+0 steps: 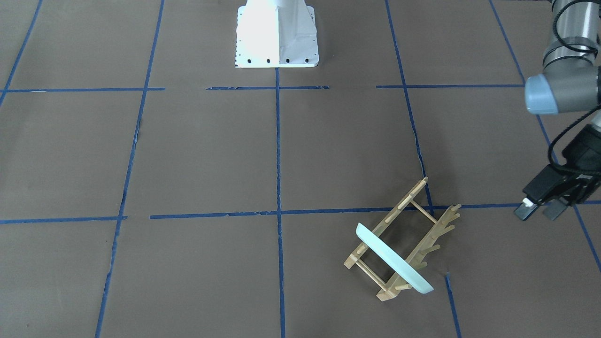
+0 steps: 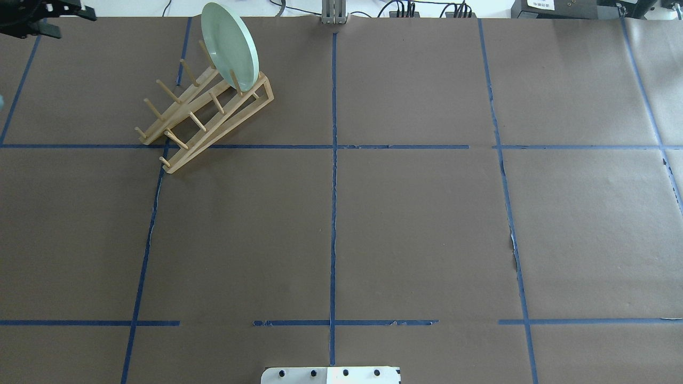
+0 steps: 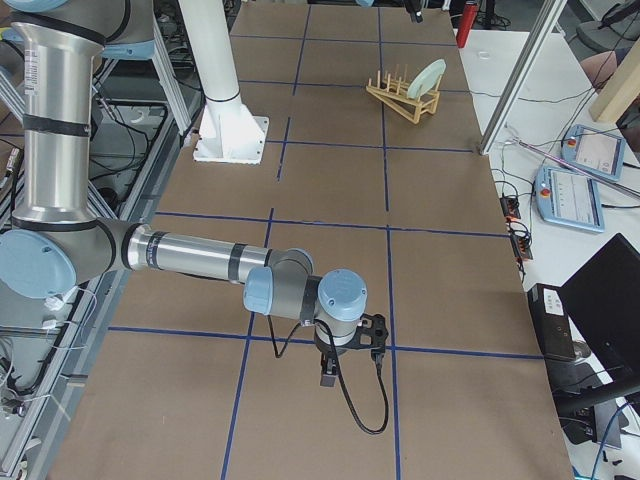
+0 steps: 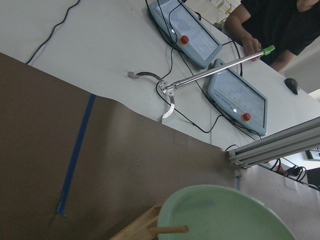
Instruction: Place plate on rack
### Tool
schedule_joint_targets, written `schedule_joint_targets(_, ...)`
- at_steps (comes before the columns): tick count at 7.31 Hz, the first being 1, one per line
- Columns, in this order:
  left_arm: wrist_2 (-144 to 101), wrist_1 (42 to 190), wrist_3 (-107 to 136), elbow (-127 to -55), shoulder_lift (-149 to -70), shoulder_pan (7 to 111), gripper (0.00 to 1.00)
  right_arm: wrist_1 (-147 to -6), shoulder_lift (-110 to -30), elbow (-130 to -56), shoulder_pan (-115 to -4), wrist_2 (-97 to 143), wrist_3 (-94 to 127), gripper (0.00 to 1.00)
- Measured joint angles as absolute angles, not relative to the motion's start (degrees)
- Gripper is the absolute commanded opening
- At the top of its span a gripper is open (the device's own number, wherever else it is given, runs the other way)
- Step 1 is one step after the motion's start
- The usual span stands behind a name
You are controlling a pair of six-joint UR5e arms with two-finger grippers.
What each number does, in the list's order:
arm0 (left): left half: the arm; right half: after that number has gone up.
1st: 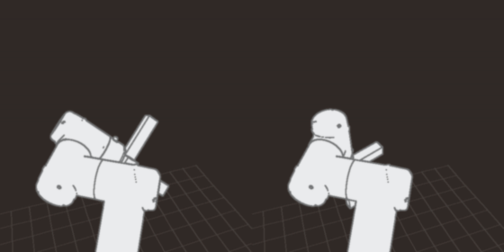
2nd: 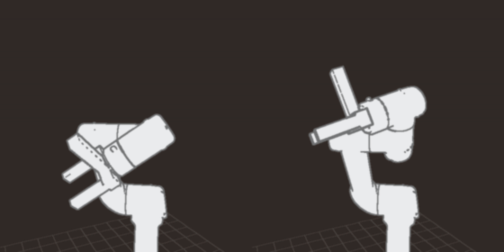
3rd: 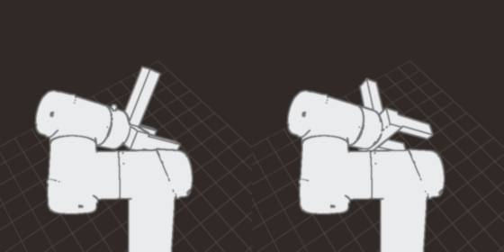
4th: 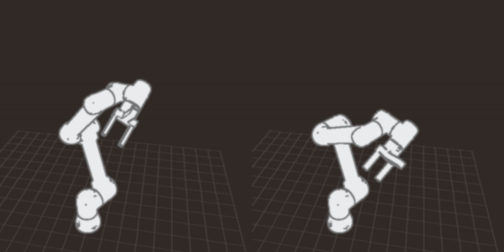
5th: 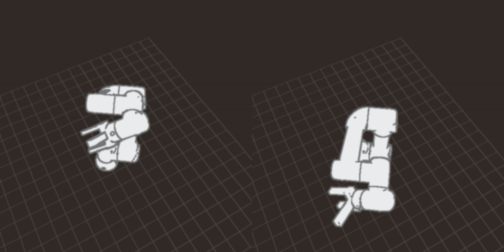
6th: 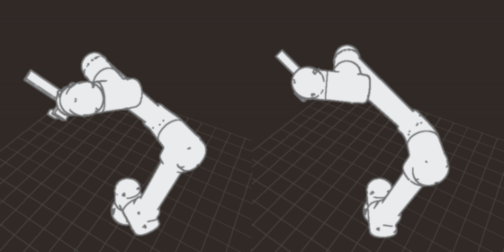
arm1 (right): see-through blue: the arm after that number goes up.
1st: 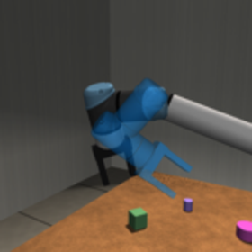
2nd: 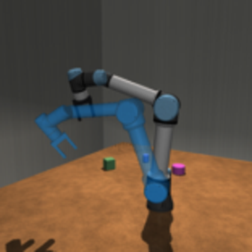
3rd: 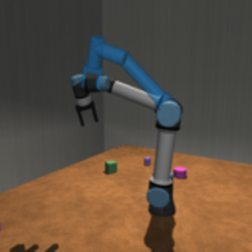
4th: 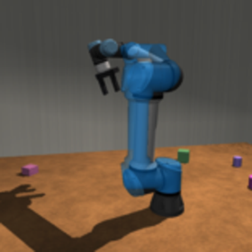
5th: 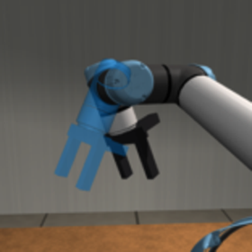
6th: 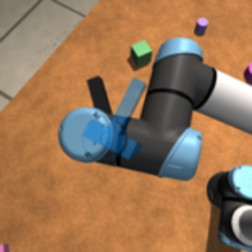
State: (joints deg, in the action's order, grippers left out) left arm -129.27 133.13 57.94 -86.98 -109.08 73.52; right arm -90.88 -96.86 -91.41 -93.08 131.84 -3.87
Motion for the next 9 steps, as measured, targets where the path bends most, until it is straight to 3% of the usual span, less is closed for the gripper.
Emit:
schedule_joint_targets(2,-130.6,120.1,29.9,-92.7,-100.0,81.3,1.0,-90.9,-96.9,-91.4,-93.1,131.8,-3.9,1.0)
schedule_joint_targets(5,-130.7,102.9,-4.7,-94.4,-91.1,92.8,1.0,-90.9,-96.9,-91.4,-93.1,131.8,-3.9,1.0)
schedule_joint_targets(9,-135.3,81.6,-11.4,-97.5,-85.7,95.0,1.0,-90.9,-96.8,-91.4,-93.1,131.8,-3.9,1.0)
